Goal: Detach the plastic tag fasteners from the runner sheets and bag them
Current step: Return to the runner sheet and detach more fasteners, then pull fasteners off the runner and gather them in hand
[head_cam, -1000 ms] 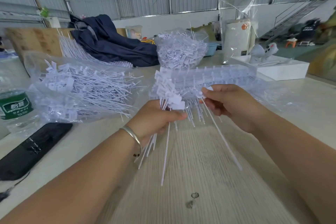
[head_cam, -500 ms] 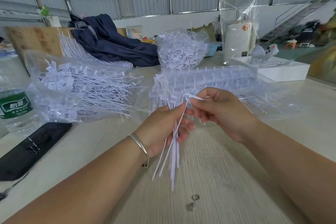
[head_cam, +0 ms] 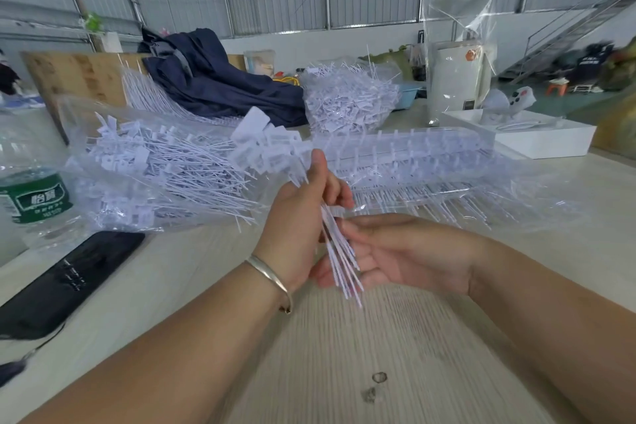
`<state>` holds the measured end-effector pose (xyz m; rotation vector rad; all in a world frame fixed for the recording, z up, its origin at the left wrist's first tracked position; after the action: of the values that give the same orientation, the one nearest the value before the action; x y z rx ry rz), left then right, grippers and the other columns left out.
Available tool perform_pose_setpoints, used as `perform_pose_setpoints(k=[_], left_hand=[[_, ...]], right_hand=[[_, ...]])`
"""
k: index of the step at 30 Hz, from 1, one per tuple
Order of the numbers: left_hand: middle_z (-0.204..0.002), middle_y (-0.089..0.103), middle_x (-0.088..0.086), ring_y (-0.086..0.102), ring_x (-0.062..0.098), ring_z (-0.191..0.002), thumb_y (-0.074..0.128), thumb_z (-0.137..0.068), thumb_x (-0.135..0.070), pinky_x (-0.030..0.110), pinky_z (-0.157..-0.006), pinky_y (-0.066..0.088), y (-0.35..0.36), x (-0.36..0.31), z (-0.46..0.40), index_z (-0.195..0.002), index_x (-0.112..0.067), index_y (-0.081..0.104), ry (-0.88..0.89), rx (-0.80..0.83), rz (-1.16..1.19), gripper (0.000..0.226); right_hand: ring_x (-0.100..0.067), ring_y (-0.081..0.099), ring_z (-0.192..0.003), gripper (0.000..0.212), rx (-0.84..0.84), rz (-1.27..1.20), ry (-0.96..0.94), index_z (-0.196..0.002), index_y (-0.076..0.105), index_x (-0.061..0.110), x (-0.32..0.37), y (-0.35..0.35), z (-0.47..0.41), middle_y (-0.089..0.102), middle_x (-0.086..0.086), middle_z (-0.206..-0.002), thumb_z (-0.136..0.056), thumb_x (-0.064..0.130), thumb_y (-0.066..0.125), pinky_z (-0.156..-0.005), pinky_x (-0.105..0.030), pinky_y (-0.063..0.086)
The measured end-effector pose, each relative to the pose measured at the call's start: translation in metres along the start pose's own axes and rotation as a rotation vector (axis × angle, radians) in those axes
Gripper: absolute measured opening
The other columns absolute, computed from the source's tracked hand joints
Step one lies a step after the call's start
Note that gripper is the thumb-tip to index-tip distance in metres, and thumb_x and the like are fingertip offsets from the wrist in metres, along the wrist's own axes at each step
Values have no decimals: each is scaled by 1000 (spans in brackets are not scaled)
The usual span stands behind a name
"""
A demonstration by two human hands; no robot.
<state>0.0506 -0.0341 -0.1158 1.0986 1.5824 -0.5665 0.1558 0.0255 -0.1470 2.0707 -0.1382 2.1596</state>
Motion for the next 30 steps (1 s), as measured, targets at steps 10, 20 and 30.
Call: perform_pose_setpoints(k=[10,20,30], left_hand=[[-62,58,-1,53,5,-60,49,-96,-45,20,-66,41,-11,-3,-1,-52,-20,52,202,-85,-306,50],[-68,64,4,56,12,-52,63,-88,-51,19,-48,38,-27,8,-10,-79,-10,55,-83,-55,-273,43],[-59,51,6,39,8,-32,53,-94,-10,11,-34,28,-66,14,-26,-77,-9,44,-250,-325,-24,20]], right_hand=[[-5,39,-50,36,-285,529,-95,-68,47,18,10,9,2,43,14,-54,-102,30,43,-58,-24,36],[-16,40,-58,42,-650,981,-134,-63,39,14,27,-9,-12,40,-1,-58,-100,35,41,-63,-35,33],[-30,47,-69,43,-755,1006,-402,-74,47,3,108,22,-134,50,-14,-71,-105,31,33,-71,-43,42]])
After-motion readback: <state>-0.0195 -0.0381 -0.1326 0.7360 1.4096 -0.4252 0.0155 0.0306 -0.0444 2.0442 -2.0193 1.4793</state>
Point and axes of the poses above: each hand's wrist, its own z-axis away from the middle knuckle, its own y-axis out of the palm, x = y × z, the point moved 4 cm from there along -z, towards the middle knuckle
